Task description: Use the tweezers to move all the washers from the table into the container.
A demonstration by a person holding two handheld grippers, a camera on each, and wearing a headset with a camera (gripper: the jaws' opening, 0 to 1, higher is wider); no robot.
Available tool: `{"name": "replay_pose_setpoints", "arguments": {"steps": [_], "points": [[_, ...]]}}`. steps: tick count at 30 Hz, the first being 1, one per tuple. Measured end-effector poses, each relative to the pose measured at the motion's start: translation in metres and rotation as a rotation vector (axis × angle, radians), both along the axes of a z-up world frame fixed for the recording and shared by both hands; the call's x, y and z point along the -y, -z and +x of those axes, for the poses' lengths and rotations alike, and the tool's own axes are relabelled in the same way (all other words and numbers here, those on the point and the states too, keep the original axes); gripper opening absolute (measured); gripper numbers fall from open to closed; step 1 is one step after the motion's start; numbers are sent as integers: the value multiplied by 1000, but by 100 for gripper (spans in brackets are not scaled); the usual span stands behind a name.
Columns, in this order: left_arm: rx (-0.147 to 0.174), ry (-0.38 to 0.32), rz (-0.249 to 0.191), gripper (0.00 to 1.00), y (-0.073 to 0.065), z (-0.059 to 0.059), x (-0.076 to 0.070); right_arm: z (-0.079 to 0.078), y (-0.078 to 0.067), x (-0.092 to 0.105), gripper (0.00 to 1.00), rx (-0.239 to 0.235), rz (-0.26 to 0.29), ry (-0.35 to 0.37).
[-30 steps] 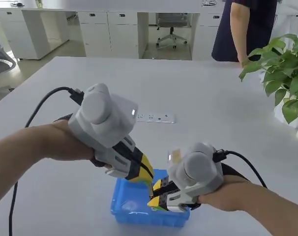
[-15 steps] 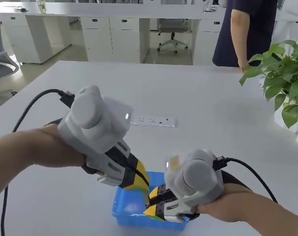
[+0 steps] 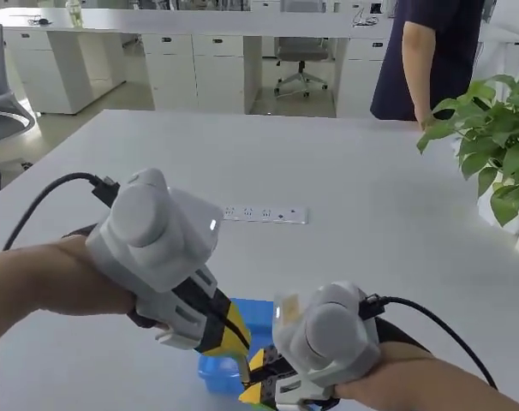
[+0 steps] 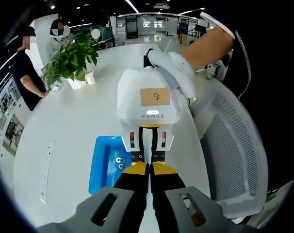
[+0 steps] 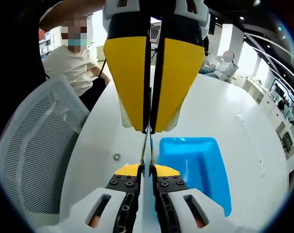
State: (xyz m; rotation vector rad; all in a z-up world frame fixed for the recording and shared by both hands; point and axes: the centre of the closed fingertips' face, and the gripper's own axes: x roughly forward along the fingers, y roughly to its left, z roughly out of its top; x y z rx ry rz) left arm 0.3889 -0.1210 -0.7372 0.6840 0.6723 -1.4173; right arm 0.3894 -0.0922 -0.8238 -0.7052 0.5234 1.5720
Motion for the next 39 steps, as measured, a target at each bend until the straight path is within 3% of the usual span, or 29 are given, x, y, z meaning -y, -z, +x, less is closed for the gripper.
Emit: {"name": "replay_pose_setpoints", "arguments": {"steps": [15,39], "points": [[-21,-23,5,4,13,-22,-11,-24,14,-12,11,-38,11,-24],[-31,-64,23,4,25,-41,-32,-43,25,-31,12,-51,35,-60]]}}
